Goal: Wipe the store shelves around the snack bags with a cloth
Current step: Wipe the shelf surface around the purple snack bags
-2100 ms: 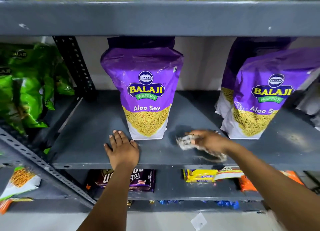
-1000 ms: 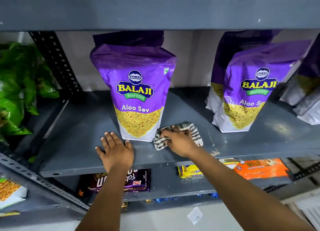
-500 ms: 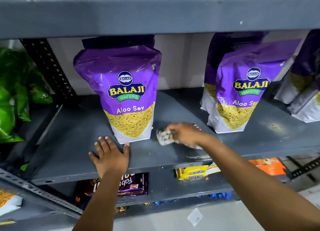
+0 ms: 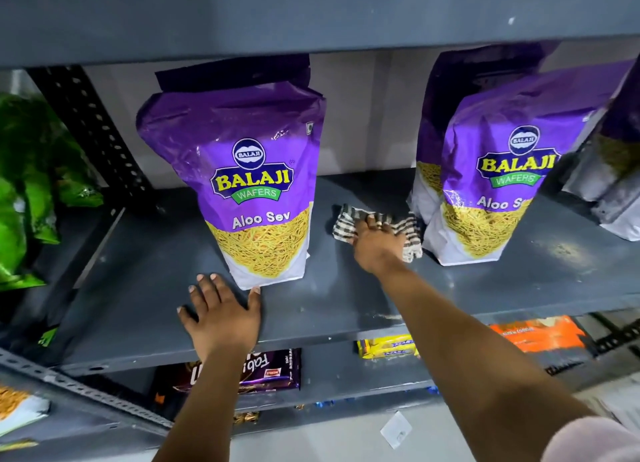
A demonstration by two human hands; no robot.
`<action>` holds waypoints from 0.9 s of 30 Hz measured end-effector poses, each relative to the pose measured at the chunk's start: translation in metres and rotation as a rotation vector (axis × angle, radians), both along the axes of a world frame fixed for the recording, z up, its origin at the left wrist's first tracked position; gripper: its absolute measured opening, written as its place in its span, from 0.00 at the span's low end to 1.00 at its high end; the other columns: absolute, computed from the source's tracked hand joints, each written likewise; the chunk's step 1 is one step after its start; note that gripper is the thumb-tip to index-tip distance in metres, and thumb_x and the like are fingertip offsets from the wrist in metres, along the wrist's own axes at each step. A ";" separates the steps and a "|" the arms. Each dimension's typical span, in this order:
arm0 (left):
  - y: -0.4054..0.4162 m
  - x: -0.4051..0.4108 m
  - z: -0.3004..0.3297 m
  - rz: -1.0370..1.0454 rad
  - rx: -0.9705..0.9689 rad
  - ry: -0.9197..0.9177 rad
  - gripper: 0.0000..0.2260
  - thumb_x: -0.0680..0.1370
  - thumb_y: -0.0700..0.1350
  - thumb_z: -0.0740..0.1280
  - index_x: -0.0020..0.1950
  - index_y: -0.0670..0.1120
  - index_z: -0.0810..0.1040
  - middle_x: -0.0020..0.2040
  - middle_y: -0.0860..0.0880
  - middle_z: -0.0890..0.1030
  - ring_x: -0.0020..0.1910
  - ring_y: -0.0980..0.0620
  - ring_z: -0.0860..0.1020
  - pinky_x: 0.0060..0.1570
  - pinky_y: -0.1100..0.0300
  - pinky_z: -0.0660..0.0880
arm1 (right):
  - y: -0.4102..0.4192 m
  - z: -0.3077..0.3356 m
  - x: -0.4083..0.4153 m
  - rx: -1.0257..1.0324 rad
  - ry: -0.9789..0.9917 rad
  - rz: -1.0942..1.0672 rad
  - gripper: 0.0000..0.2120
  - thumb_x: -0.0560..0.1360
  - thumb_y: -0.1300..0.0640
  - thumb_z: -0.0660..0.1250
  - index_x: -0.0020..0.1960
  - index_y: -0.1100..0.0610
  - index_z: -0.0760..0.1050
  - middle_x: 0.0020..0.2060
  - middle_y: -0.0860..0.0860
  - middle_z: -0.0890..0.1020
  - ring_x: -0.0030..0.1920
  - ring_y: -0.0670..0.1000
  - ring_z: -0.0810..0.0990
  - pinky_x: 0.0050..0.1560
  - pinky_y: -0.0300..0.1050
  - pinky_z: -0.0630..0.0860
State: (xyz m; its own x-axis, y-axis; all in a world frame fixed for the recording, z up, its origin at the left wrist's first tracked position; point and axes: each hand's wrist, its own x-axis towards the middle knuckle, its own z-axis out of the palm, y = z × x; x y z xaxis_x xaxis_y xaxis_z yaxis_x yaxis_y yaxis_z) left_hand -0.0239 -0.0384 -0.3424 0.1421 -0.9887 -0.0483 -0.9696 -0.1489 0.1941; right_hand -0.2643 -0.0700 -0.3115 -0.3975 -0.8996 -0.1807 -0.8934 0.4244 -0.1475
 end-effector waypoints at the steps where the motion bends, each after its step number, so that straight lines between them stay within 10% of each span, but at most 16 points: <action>1: 0.000 0.000 0.000 0.000 0.003 0.000 0.34 0.78 0.62 0.46 0.77 0.42 0.45 0.78 0.43 0.47 0.77 0.45 0.45 0.74 0.43 0.46 | 0.004 0.001 0.002 0.010 -0.007 0.006 0.24 0.79 0.56 0.52 0.73 0.53 0.52 0.75 0.54 0.59 0.72 0.62 0.58 0.68 0.63 0.57; 16: 0.001 0.001 0.002 -0.011 0.010 -0.003 0.33 0.78 0.60 0.46 0.76 0.40 0.47 0.78 0.41 0.47 0.77 0.44 0.46 0.73 0.42 0.44 | 0.091 0.002 0.022 0.023 0.101 -0.065 0.24 0.77 0.63 0.51 0.72 0.57 0.55 0.73 0.55 0.62 0.70 0.61 0.62 0.65 0.59 0.63; 24: 0.013 0.000 0.004 -0.049 0.031 0.030 0.30 0.80 0.56 0.44 0.76 0.40 0.47 0.78 0.43 0.47 0.77 0.45 0.46 0.74 0.44 0.44 | 0.115 0.024 0.051 -0.285 0.256 0.071 0.17 0.55 0.60 0.72 0.44 0.60 0.80 0.33 0.57 0.86 0.49 0.58 0.84 0.39 0.45 0.78; 27: 0.014 0.003 0.003 -0.061 0.030 0.052 0.27 0.81 0.52 0.45 0.76 0.40 0.47 0.78 0.43 0.47 0.77 0.45 0.46 0.74 0.44 0.44 | 0.115 0.015 0.094 -0.247 0.067 0.203 0.26 0.67 0.62 0.63 0.65 0.58 0.69 0.57 0.62 0.81 0.64 0.63 0.73 0.56 0.52 0.75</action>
